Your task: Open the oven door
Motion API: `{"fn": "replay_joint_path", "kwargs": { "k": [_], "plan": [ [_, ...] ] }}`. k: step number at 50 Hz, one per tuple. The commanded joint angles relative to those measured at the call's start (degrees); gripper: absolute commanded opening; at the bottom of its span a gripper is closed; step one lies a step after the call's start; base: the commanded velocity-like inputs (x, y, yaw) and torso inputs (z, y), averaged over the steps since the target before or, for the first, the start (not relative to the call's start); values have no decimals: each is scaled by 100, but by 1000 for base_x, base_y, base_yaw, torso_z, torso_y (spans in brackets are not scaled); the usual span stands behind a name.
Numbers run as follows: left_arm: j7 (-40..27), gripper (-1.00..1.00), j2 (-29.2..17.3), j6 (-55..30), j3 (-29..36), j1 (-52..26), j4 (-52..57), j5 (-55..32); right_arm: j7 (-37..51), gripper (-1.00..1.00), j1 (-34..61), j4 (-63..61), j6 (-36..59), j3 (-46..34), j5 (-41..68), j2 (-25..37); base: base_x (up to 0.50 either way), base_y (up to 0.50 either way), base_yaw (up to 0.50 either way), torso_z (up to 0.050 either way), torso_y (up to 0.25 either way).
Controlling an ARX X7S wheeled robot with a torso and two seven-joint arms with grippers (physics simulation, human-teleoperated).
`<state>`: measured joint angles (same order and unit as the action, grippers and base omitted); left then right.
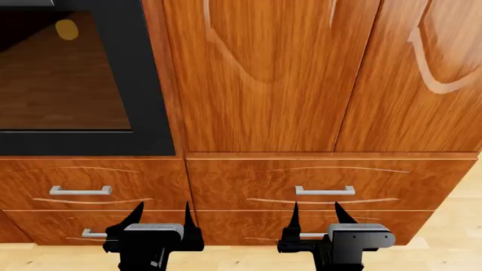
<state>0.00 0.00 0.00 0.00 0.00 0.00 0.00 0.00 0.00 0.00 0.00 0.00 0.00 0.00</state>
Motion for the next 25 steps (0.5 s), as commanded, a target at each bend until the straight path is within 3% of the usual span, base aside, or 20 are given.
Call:
{"fn": "replay_joint_path", "kwargs": {
  "k": [1,19,25],
  "plan": [
    [-115,100,-91,10,106,-5,-28,-75,108,100,5,17,-12,-115,93,89,0,0,0,0,0],
    [-496,100,-340,90,404,-22,-106,-201,535,100,-8,18,-66,-440,150,342,0,0,5,0,0],
    [-554,100,-391,82,464,-19,-88,-245,611,100,-7,9,-44,-522,143,395,0,0,500,0,0]
  ]
}}
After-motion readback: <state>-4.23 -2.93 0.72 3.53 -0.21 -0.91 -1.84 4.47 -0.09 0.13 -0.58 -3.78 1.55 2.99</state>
